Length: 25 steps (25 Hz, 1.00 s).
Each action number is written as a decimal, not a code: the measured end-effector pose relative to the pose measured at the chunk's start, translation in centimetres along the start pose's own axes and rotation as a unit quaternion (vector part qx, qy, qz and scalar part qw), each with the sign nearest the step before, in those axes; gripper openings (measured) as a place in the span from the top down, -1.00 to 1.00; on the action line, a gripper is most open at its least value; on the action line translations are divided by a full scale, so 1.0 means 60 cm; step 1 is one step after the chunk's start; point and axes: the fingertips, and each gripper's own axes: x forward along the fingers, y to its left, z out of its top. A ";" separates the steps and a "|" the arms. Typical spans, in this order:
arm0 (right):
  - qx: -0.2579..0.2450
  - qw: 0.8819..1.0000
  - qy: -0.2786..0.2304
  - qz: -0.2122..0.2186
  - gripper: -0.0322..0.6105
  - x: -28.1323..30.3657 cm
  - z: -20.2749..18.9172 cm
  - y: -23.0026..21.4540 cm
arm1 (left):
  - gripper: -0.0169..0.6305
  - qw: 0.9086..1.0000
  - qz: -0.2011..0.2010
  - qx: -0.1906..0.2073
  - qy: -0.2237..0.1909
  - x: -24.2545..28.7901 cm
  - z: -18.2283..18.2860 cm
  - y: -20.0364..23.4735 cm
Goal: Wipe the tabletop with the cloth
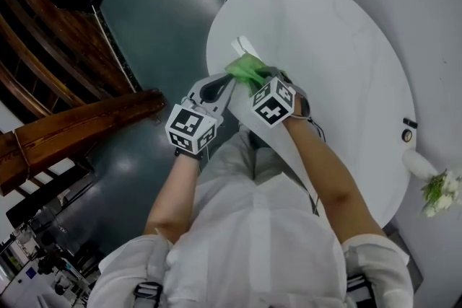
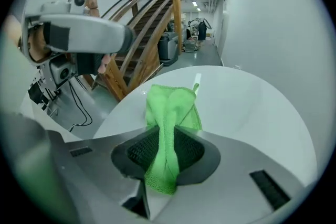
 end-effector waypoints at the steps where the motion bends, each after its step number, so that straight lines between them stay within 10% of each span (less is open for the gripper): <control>1: 0.006 1.000 -0.001 -0.005 0.67 -0.004 -0.001 -0.024 | 0.86 1.000 0.000 -0.001 0.001 0.002 0.000 0.003; 14: 0.152 0.982 -0.005 -0.116 0.67 -0.087 -0.103 -0.419 | 0.86 1.000 0.004 -0.006 0.000 0.028 0.010 0.038; 25: 0.193 0.956 0.012 -0.221 0.67 -0.055 -0.019 -0.548 | 0.86 1.000 0.019 -0.011 0.000 0.005 0.012 0.083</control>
